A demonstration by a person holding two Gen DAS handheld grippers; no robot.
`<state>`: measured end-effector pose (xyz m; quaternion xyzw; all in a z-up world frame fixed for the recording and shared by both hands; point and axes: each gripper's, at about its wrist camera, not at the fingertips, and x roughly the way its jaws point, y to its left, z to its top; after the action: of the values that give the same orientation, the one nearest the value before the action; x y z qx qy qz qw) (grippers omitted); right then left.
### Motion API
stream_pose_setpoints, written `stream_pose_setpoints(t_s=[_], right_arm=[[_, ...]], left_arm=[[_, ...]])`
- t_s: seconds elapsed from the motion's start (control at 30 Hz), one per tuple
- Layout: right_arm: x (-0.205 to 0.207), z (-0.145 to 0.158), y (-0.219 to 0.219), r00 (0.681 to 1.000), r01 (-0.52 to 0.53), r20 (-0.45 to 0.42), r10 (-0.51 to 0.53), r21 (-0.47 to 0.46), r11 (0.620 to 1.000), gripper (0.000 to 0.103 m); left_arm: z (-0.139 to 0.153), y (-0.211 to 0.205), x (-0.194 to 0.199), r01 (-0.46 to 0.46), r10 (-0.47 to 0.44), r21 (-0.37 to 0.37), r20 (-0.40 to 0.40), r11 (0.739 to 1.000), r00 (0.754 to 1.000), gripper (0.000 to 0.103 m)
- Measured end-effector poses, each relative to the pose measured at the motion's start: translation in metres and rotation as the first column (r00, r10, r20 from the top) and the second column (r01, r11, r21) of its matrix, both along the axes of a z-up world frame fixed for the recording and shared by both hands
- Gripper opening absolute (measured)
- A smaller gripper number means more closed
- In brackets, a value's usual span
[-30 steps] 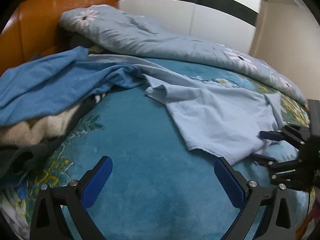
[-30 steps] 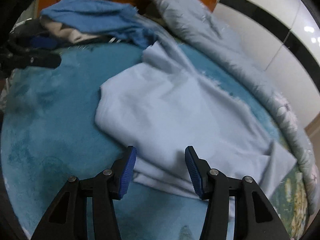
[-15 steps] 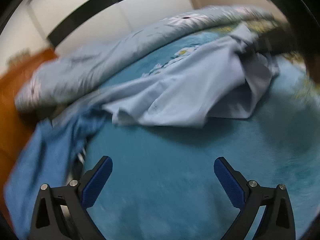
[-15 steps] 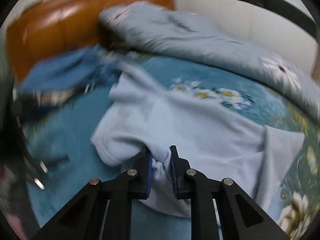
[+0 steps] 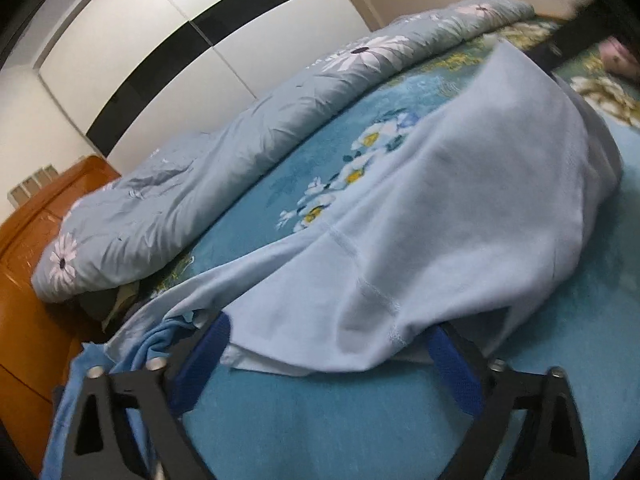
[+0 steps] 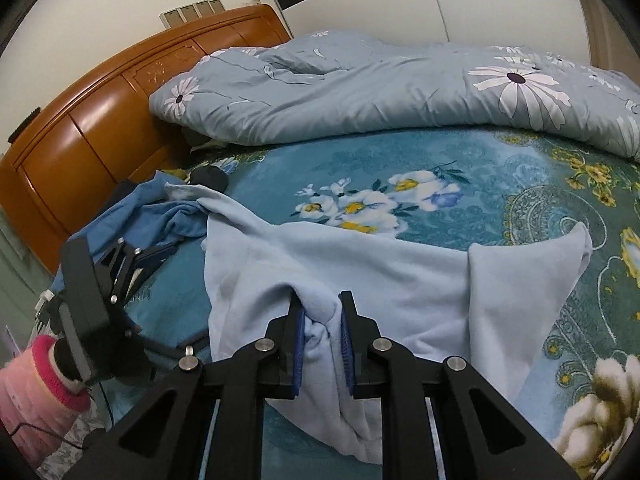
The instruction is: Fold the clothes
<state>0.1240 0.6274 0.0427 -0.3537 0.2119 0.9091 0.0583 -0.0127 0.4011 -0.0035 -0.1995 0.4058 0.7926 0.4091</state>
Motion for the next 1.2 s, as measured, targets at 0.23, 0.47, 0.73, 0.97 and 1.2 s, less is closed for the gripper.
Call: stream_pose_setpoints(t_s=[0.23,0.47,0.73,0.97,1.2], right_arm=[[0.001,-0.002,0.001,1.0,0.011,0.005,-0.011,-0.025,1.0,0.016],[0.023,0.027,-0.007,0.998,0.015,-0.054,-0.015,-0.007,1.0,0.016],[0.067,0.089,-0.029,0.98,-0.001,-0.199,0.013,0.064,0.998,0.016],[0.126,0.152,-0.044,0.932,-0.019,-0.357,0.057,0.11,0.994,0.016],[0.15,0.198,-0.044,0.901,-0.043,-0.42,0.111,0.169,0.985,0.016]], left_arm=[[-0.005,0.004,0.002,0.003,-0.002,-0.004,0.072,1.0,0.997,0.015],[0.043,-0.012,0.015,-0.044,0.02,0.157,0.149,0.987,0.989,0.004],[0.145,-0.046,0.054,-0.059,0.018,0.35,0.12,0.935,0.993,0.004],[0.225,-0.088,0.108,-0.036,0.016,0.516,0.044,0.856,0.999,0.004],[0.269,-0.101,0.107,-0.073,-0.004,0.578,0.13,0.813,0.991,0.004]])
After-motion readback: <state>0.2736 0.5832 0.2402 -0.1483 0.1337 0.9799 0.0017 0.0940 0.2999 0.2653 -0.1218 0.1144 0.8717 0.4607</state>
